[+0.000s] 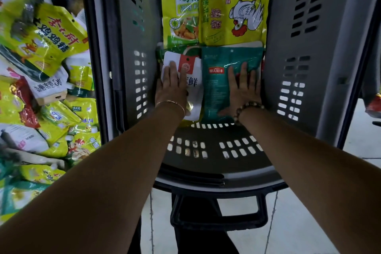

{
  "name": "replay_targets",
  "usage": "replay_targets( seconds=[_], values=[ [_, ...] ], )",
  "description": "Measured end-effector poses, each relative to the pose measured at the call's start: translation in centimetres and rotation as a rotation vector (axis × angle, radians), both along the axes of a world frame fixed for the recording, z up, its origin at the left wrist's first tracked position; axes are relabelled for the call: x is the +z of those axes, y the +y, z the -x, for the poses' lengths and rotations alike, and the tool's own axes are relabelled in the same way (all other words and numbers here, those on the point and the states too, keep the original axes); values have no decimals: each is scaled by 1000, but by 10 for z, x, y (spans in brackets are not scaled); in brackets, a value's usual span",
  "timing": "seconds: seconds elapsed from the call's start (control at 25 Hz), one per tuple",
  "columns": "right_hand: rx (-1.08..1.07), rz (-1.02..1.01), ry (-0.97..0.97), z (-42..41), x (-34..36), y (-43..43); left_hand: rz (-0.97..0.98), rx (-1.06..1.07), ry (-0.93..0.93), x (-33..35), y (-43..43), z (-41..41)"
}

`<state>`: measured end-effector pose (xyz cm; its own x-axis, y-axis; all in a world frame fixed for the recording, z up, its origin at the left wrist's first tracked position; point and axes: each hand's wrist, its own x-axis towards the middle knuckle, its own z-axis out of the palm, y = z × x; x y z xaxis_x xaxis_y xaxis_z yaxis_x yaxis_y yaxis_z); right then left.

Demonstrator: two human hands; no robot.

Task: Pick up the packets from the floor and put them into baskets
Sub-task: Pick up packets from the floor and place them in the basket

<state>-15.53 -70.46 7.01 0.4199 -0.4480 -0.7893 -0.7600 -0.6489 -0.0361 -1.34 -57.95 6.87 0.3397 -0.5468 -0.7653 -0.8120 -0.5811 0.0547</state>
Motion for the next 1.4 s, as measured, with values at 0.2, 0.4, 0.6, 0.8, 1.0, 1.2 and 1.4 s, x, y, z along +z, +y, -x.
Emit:
replay_targets(
  seconds=[0.2,0.4,0.6,0.8,1.0,1.2,1.4],
  values=[
    [-1,133,-18,-1,-10,18,-28,56,-1,-3,-1,14],
    [-17,103,-14,-2,-7,19,-14,74,33,1,0,9],
    [-107,51,-74,-4,18,14,55,223,113,31,-12,0],
    [-191,102,-208,-19,74,16,396,597,189,98,-15,-6],
    [-71,183,-537,-60,142,37,677,901,273,173,22,-24],
    [8,102,-803,-119,197,95,829,1142,247,223,100,-56],
    [169,-26,-858,-173,216,186,811,1262,134,232,197,-83]
  ],
)
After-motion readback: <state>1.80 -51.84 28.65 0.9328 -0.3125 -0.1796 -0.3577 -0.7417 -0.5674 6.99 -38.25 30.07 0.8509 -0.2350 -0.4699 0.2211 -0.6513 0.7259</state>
